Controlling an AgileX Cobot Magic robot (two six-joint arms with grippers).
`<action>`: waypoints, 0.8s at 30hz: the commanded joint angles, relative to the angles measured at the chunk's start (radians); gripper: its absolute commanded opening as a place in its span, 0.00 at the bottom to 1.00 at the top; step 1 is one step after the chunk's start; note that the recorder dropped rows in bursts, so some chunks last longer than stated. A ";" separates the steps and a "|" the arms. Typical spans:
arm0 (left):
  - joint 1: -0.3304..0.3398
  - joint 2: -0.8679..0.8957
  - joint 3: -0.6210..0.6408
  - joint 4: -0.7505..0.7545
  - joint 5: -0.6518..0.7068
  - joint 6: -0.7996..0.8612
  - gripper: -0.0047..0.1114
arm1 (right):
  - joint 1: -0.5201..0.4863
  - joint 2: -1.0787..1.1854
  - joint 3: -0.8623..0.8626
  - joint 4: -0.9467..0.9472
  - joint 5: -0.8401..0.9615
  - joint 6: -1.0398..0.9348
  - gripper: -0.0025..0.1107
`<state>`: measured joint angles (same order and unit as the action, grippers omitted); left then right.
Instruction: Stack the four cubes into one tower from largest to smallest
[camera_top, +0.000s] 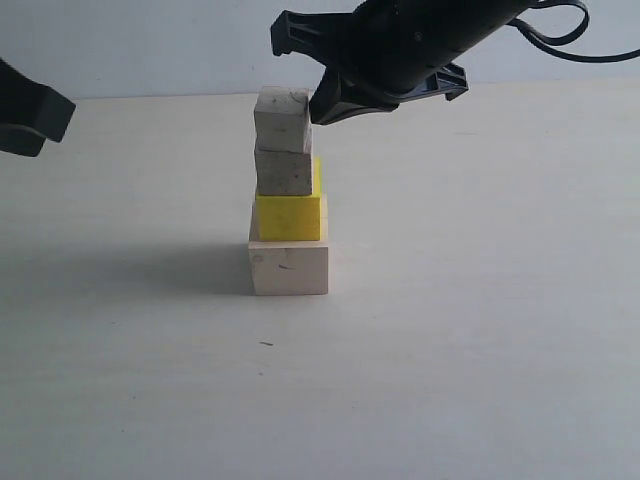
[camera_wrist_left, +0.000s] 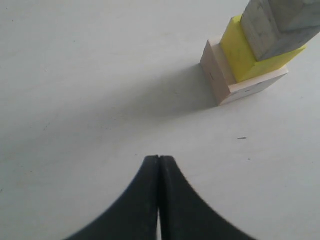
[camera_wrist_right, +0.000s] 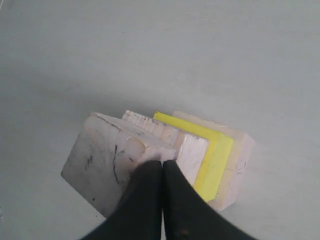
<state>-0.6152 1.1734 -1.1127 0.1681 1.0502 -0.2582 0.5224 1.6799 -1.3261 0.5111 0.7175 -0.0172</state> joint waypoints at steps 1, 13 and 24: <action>0.002 -0.011 0.004 -0.006 -0.012 0.005 0.04 | 0.000 0.000 -0.007 0.008 -0.009 -0.017 0.02; 0.002 -0.011 0.004 -0.006 -0.012 0.005 0.04 | 0.000 0.000 -0.007 0.011 -0.032 -0.034 0.02; 0.002 -0.011 0.004 -0.006 -0.014 0.011 0.04 | 0.000 0.000 -0.007 0.008 -0.038 -0.035 0.02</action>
<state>-0.6152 1.1734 -1.1127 0.1681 1.0502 -0.2504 0.5224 1.6799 -1.3261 0.5234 0.6904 -0.0400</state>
